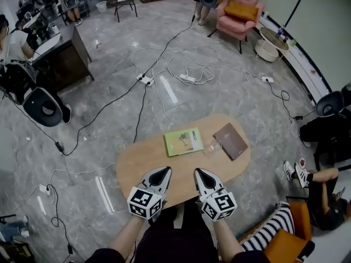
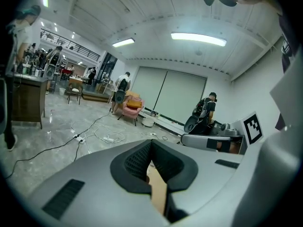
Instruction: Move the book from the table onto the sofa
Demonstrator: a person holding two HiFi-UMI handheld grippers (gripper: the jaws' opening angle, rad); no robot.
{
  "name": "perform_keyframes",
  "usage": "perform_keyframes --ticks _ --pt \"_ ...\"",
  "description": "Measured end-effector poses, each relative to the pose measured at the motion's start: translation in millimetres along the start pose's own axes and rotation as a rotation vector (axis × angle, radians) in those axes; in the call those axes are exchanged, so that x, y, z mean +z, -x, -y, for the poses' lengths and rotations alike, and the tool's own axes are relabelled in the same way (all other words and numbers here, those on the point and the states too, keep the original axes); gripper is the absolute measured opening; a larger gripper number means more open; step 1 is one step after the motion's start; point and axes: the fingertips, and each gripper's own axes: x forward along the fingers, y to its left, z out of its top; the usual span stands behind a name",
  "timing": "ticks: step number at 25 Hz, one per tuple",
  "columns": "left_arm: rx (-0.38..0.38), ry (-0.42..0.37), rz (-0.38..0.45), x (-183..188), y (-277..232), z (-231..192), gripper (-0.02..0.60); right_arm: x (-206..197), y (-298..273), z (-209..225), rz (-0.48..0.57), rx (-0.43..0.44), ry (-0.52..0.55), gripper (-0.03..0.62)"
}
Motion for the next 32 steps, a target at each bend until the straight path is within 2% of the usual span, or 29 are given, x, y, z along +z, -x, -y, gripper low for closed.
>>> perform_keyframes --ticks 7,18,32 --pt "0.056 0.044 -0.003 6.2 -42.6 -15.0 0.014 5.8 -27.2 41.7 -0.040 0.048 -0.017 0.025" --pt "0.122 0.089 -0.034 2.3 -78.5 -40.7 0.014 3.2 -57.6 80.5 -0.084 0.086 -0.046 0.025" --pt "0.160 0.172 -0.092 -41.9 -136.7 -91.5 0.014 -47.0 -124.3 139.0 -0.168 0.083 -0.115 0.025"
